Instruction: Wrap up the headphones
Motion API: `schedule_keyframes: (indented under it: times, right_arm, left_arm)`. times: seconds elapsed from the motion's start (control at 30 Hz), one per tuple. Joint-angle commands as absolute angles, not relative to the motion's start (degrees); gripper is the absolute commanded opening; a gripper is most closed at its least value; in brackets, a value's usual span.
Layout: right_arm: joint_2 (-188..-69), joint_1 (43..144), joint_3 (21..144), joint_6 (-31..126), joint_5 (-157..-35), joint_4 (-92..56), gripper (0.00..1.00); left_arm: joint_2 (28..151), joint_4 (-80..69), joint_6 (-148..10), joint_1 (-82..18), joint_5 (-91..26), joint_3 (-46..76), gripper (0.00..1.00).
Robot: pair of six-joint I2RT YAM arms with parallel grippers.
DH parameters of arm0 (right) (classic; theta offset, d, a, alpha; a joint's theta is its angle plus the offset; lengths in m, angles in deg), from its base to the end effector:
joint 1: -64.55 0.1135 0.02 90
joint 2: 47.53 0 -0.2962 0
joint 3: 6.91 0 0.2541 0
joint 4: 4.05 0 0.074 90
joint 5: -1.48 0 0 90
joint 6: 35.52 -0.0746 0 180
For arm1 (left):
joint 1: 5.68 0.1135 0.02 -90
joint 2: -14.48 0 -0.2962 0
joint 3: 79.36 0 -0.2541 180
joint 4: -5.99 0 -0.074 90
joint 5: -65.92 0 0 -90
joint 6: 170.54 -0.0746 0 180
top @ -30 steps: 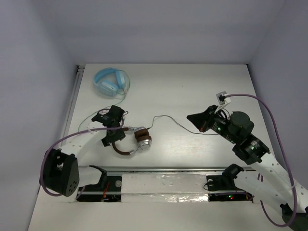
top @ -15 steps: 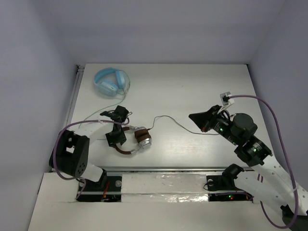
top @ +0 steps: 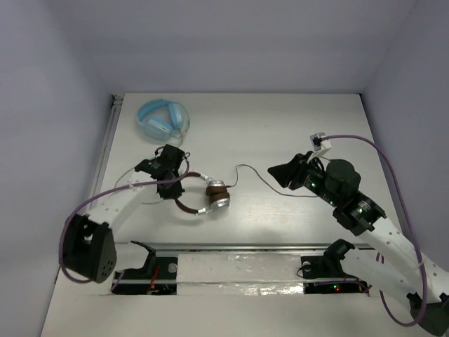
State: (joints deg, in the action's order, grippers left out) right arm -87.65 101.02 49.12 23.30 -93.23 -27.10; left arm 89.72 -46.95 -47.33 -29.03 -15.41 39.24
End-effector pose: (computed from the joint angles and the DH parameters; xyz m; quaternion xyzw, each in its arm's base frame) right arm 0.1452 0.1149 0.3556 -0.0617 0.7471 0.3936 0.5321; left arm 0.2335 -0.0886 0.2034 -0.0991 0.9718 -0.0299 0.2118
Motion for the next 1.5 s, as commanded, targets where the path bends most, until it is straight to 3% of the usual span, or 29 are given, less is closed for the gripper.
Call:
schedule_keyframes:
  times: [0.0,0.1,0.2,0.4,0.63,0.93,1.27,1.47]
  right_arm:
    - [-89.6,101.4,49.4,24.9,-97.0,-23.3,0.47]
    - [-91.9,101.4,49.4,25.5,-97.2,-22.5,0.69]
    - [-94.1,101.4,49.6,26.0,-95.2,-22.9,0.81]
    - [-98.4,101.4,47.0,27.8,-79.3,-20.2,0.89]
    - [-102.7,101.4,45.7,27.8,-71.7,-15.3,0.90]
    - [-105.5,101.4,39.1,28.9,-78.4,1.0,0.77]
    - [-96.3,101.4,30.9,27.8,-86.4,9.9,0.75]
    - [-99.3,101.4,31.3,28.2,-85.5,13.5,0.73]
  left_arm:
    - [80.3,-45.0,-50.6,-30.0,-20.4,31.8,0.00]
    - [76.4,-44.5,-51.8,-30.0,-23.1,27.5,0.00]
    - [75.3,-44.1,-54.3,-30.0,-26.4,22.5,0.00]
    - [74.0,-40.3,-57.1,-30.0,-35.5,18.2,0.00]
    - [72.7,-35.6,-58.0,-30.0,-42.6,15.4,0.00]
    - [71.9,-32.8,-57.7,-30.0,-48.3,11.0,0.00]
    - [72.5,-25.8,-52.0,-20.2,-58.6,7.8,0.00]
    - [71.7,-20.4,-46.8,-19.1,-65.1,10.9,0.00]
